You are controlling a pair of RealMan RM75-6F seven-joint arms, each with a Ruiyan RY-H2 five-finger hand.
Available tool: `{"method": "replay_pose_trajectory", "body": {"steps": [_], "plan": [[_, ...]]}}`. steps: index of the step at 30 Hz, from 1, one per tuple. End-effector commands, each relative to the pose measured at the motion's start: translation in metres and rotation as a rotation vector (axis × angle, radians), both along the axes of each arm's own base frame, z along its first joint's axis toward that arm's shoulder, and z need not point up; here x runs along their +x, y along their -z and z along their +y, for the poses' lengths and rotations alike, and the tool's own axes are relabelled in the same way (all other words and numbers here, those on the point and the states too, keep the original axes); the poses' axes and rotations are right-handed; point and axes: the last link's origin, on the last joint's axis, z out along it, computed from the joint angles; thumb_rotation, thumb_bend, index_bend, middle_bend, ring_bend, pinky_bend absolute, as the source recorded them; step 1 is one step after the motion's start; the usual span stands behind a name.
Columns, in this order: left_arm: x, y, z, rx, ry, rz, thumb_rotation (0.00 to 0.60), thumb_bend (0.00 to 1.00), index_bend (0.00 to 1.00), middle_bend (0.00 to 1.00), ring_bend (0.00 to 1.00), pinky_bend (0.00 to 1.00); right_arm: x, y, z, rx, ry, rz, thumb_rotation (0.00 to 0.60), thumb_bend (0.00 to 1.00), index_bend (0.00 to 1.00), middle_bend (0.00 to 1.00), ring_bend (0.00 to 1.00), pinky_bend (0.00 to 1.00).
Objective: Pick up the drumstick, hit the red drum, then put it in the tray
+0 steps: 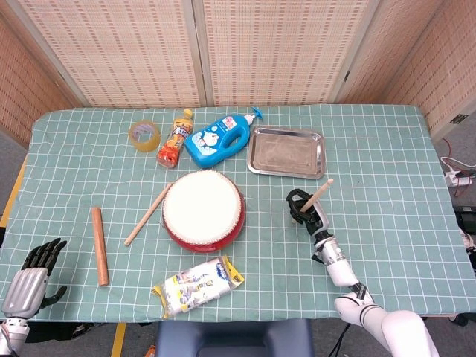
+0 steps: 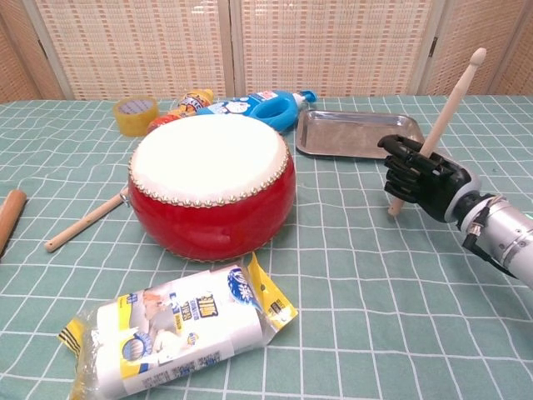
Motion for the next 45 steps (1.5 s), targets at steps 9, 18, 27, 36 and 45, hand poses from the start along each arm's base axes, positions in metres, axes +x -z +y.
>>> {"method": "replay_pose_trajectory", "body": {"steps": [9,18,27,36,45], "plan": [[0.003,-0.002,0.000,-0.001,0.025,-0.031,0.600,0.24,0.00,0.00,0.00,0.00,0.011,-0.031,-0.001,-0.042,-0.100,0.033,0.461,0.12,1.00,0.98,1.00,1.00],[0.003,-0.004,-0.001,0.008,0.026,-0.020,0.600,0.24,0.00,0.00,0.00,0.00,0.026,-0.051,0.000,-0.087,-0.150,0.096,0.480,0.16,1.00,1.00,1.00,1.00],[0.001,-0.002,-0.002,0.008,0.018,-0.009,0.600,0.23,0.00,0.00,0.00,0.00,0.058,-0.072,-0.005,-0.220,-0.318,0.444,0.591,0.58,1.00,1.00,1.00,1.00],[0.001,-0.003,-0.003,0.013,0.026,-0.016,0.600,0.23,0.00,0.00,0.00,0.00,0.112,-0.085,-0.020,-0.424,-0.493,1.057,0.600,0.58,1.00,1.00,1.00,1.00],[0.001,-0.005,-0.002,0.020,0.040,-0.020,0.600,0.23,0.00,0.00,0.00,0.00,0.162,-0.066,-0.037,-0.650,-0.548,1.538,0.600,0.58,1.00,1.00,1.00,1.00]]}}
